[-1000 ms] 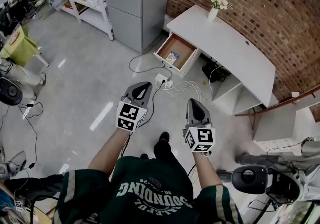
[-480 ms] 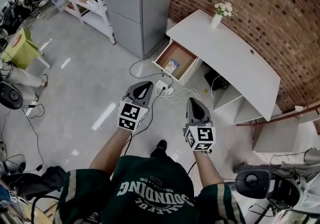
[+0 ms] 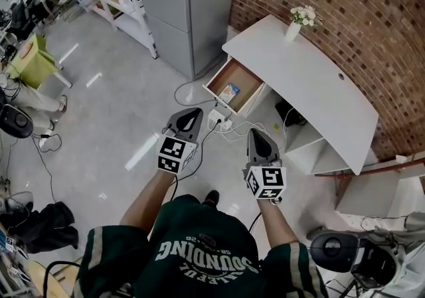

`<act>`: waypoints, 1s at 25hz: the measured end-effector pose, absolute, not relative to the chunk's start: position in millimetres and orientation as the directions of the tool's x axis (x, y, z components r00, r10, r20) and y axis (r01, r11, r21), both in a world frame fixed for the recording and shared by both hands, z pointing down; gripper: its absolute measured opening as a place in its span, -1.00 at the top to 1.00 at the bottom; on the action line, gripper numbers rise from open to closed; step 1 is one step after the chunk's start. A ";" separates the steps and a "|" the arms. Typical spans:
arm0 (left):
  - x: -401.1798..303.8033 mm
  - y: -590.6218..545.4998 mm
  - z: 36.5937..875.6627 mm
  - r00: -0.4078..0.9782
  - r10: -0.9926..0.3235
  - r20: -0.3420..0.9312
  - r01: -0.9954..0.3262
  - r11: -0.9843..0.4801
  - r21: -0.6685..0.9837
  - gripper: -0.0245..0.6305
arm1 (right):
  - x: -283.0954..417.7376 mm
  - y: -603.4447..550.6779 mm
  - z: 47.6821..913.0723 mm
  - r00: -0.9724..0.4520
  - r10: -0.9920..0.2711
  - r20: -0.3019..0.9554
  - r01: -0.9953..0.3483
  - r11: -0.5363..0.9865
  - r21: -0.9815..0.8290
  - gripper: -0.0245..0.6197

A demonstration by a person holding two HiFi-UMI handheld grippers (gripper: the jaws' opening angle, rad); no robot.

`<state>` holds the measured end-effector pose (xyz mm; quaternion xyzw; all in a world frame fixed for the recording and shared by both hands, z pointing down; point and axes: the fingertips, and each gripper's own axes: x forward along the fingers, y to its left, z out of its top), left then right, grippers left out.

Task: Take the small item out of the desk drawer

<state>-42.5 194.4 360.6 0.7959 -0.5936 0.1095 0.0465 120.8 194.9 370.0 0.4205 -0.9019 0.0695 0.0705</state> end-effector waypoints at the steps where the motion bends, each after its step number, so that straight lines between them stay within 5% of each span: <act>1: -43.6 193.1 362.0 0.265 -0.936 0.232 -0.957 -0.285 -0.056 0.88 | 119.7 192.4 371.4 -0.641 -0.745 0.185 -0.765 0.641 -0.068 0.85; 25: -121.5 63.0 383.5 0.291 -0.925 0.246 -0.948 -0.313 -0.055 0.88 | 26.1 66.1 397.3 -0.638 -0.741 0.208 -0.766 0.638 -0.078 0.85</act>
